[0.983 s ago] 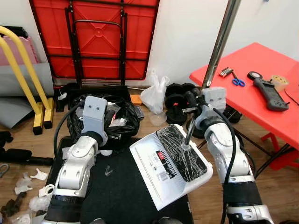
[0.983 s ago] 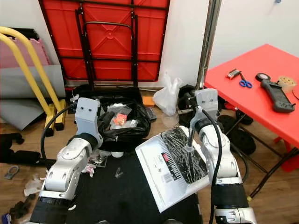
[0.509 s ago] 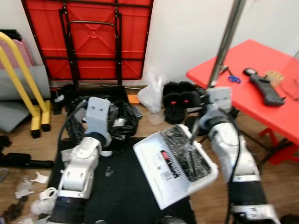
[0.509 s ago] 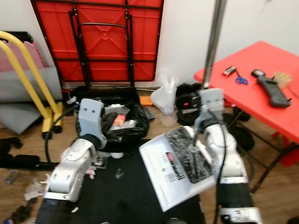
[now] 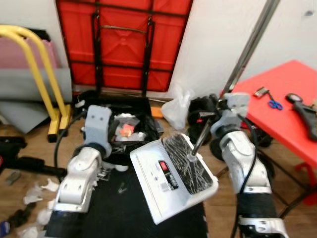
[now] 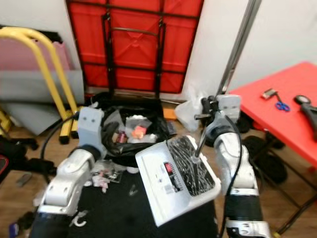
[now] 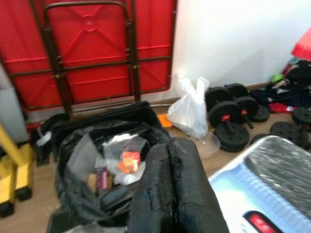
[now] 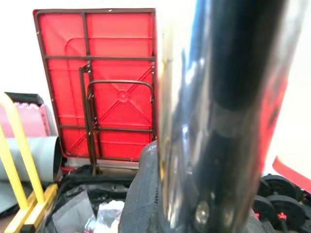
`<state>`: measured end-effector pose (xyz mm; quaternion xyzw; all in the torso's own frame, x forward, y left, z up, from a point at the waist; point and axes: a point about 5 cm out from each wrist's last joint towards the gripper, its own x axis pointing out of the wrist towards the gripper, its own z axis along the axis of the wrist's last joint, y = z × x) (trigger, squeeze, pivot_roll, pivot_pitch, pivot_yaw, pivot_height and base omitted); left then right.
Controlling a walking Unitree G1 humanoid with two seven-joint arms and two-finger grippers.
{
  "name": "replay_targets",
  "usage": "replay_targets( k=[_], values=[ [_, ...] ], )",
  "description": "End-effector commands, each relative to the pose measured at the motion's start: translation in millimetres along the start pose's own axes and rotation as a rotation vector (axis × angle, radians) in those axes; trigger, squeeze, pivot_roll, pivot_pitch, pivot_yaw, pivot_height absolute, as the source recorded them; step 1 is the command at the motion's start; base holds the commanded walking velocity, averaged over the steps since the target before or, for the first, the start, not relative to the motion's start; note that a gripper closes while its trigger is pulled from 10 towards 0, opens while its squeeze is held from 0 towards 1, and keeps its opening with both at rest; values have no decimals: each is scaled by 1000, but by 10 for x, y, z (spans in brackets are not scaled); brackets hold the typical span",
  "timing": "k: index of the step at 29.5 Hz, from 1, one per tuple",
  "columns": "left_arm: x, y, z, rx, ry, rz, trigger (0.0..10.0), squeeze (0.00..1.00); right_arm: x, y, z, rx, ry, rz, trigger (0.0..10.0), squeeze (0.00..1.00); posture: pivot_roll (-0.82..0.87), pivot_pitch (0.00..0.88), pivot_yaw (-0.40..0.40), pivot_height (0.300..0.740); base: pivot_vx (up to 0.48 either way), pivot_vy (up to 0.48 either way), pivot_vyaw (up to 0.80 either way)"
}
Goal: Sweep floor
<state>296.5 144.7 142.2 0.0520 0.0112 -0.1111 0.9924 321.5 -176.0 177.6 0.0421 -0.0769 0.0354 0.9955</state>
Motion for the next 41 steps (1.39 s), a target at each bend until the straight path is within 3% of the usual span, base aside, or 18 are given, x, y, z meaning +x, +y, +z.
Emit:
replay_targets(
  k=[1, 7, 14, 35, 41],
  values=[
    [15, -68, 13, 5, -9, -27, 10000, 0, 3, -89, 175, -8, -89, -35, 10000, 0, -153, 45, -158, 740, 285, 0, 0],
    [14, -79, 7, 8, -8, -34, 10000, 0, 8, -89, 174, -2, -85, -45, 10000, 0, -152, 39, -158, 740, 288, 0, 0],
    [22, -101, 16, 11, -10, -43, 10000, 0, 63, -131, 195, -62, -39, -129, 10000, 0, -153, 42, -155, 740, 268, 0, 0],
    [18, -67, 40, -6, -20, -7, 10000, 0, 126, -381, 439, -117, -169, -240, 10000, 0, -154, 59, -152, 660, 0, 0, 0],
    [13, -56, 38, -4, -17, -7, 10000, 0, 124, -414, 495, -187, -219, -295, 10000, 0, -155, 66, -145, 645, 0, 0, 0]
  ],
)
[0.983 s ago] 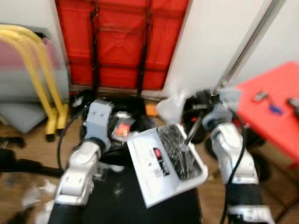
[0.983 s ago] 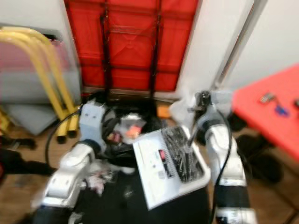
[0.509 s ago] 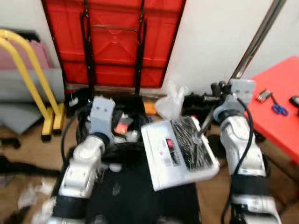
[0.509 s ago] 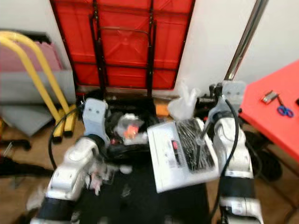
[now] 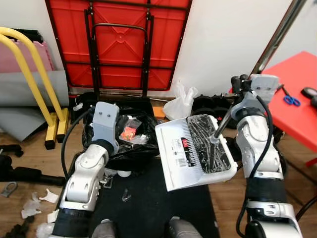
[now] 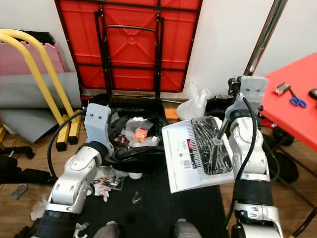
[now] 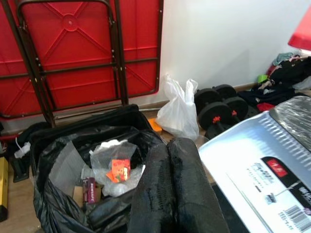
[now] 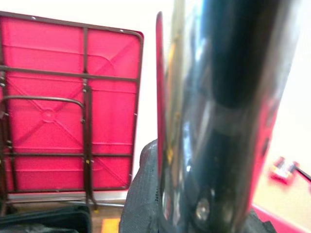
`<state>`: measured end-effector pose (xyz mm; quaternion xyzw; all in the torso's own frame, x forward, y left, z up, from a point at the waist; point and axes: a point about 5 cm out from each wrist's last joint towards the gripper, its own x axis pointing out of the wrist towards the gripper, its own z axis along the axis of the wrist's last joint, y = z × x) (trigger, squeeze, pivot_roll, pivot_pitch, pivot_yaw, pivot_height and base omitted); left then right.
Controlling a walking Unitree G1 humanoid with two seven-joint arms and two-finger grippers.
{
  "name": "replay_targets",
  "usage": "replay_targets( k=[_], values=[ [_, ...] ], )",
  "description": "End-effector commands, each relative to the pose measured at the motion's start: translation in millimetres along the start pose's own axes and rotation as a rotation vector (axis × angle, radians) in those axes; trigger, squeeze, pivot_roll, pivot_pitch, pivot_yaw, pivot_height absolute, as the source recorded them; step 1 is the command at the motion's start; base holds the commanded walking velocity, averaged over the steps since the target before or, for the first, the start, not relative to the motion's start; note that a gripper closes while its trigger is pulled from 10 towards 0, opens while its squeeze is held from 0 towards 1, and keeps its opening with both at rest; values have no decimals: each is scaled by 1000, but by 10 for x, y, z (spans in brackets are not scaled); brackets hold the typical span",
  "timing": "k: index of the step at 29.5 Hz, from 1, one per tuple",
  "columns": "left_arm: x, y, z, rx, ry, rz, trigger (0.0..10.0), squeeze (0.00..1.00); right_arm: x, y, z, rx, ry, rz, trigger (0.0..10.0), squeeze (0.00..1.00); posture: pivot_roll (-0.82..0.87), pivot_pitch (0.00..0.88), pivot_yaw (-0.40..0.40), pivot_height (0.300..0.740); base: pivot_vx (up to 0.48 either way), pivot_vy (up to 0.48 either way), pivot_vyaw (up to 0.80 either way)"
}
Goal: Sweep floor
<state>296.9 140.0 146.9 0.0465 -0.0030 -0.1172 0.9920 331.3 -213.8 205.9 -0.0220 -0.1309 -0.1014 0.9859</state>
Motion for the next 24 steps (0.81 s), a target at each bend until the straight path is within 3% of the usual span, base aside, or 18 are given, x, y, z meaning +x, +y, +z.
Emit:
replay_targets(
  k=[1, 24],
  values=[
    [-1, -13, -14, 5, 14, 3, 10000, 0, 52, -82, 194, -38, -115, -54, 10000, 0, -154, 67, -144, 640, 0, 0, 0],
    [-11, 10, -14, 19, 26, -5, 10000, 0, 200, -138, 314, -52, -181, -62, 10000, 0, -143, 85, -135, 580, 0, 0, 0]
  ],
)
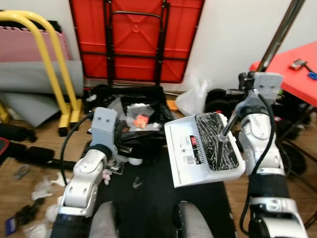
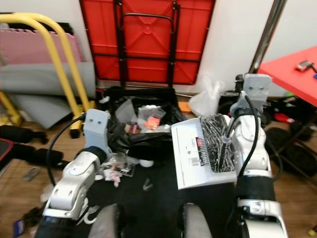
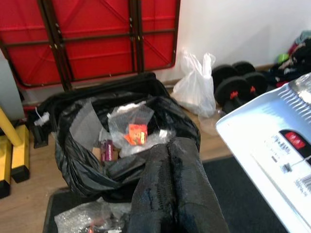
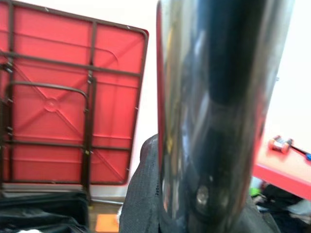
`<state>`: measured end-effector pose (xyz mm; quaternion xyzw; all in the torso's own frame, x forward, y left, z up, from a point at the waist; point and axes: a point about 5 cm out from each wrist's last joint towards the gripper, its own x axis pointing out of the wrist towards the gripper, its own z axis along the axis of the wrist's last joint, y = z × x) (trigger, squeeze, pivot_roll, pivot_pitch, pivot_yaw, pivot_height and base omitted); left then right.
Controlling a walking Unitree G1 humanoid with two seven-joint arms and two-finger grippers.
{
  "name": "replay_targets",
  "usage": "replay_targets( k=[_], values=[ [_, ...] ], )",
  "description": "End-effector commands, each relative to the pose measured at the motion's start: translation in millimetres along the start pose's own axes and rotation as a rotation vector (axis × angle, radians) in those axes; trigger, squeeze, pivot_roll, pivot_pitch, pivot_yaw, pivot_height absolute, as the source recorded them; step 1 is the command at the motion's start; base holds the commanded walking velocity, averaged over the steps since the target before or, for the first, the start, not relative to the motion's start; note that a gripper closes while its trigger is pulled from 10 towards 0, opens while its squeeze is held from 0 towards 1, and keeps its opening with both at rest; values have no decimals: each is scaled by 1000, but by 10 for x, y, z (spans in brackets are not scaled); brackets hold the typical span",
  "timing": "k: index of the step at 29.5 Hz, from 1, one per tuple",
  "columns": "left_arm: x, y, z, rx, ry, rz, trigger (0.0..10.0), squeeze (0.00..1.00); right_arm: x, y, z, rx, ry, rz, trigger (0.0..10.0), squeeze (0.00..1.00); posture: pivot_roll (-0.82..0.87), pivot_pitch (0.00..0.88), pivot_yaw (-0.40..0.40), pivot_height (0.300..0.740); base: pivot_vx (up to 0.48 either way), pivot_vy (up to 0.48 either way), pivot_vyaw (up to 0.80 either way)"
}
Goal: Sweep floor
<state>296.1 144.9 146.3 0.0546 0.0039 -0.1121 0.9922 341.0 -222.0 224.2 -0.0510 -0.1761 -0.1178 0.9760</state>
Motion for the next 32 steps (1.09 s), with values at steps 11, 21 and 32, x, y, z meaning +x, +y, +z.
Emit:
replay_targets(
  k=[11, 21, 32],
  values=[
    [-14, -26, 5, 16, 12, -24, 10000, 0, 222, -189, 229, -39, -133, -78, 10000, 0, -127, 101, -128, 545, 0, 0, 0],
    [-106, -71, 28, -10, 9, -74, 10000, 0, 392, -359, 322, 7, -165, -156, 10000, 0, -99, 152, -118, 510, 0, 0, 0],
    [-325, -90, 53, -70, 18, -122, 10000, 0, 469, -388, 296, 62, -155, -204, 10000, 0, -77, 262, -101, 465, 0, 0, 0]
  ],
)
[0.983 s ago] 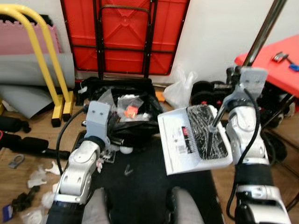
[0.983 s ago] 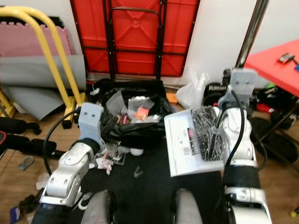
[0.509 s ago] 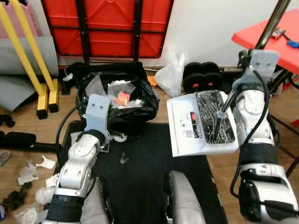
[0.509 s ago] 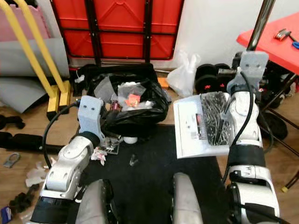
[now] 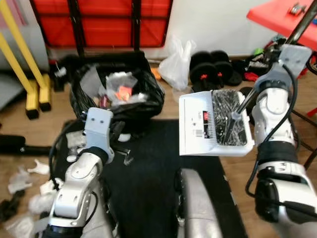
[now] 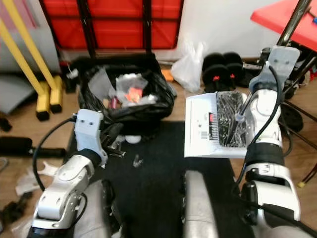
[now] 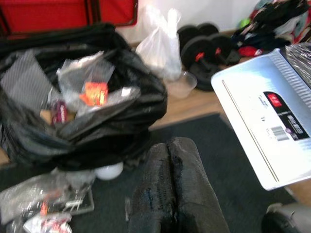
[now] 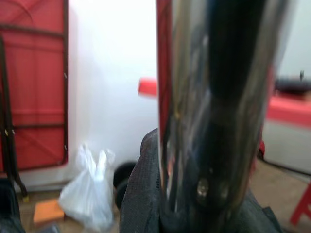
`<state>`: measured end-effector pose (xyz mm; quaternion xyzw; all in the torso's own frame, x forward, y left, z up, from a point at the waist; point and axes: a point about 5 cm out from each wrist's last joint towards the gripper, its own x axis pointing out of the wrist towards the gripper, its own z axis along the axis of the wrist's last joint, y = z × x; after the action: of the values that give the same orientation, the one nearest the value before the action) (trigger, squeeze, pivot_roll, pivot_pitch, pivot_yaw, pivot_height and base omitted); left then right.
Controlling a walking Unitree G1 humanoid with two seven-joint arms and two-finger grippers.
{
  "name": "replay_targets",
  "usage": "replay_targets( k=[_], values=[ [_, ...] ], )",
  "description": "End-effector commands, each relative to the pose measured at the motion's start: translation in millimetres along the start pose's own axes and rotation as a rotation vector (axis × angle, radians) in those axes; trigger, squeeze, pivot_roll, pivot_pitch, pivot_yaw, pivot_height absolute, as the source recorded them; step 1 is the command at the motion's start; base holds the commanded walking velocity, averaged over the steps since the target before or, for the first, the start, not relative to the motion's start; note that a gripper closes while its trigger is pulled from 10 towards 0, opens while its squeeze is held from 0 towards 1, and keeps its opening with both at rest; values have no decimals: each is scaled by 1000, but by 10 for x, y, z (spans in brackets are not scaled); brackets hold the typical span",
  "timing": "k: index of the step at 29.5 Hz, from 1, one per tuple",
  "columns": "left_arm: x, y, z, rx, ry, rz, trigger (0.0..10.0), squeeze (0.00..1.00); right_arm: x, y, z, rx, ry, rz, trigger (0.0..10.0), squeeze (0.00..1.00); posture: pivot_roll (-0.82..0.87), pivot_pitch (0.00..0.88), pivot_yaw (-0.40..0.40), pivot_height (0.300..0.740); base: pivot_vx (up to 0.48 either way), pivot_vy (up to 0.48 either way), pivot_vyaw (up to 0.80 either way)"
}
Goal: Sweep floor
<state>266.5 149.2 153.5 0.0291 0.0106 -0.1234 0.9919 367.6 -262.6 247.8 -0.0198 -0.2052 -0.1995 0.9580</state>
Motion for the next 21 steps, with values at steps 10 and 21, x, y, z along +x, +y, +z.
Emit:
replay_targets(
  k=[10, 21],
  values=[
    [-176, -72, -3, -57, 37, -127, 10000, 0, 103, -117, 181, 62, -96, -66, 10000, 0, -45, 313, -84, 440, 0, 0, 0],
    [-308, -71, 27, -59, 44, -132, 10000, 0, 109, -216, 177, 67, -109, -106, 10000, 0, -25, 352, -70, 415, 0, 0, 0]
  ],
)
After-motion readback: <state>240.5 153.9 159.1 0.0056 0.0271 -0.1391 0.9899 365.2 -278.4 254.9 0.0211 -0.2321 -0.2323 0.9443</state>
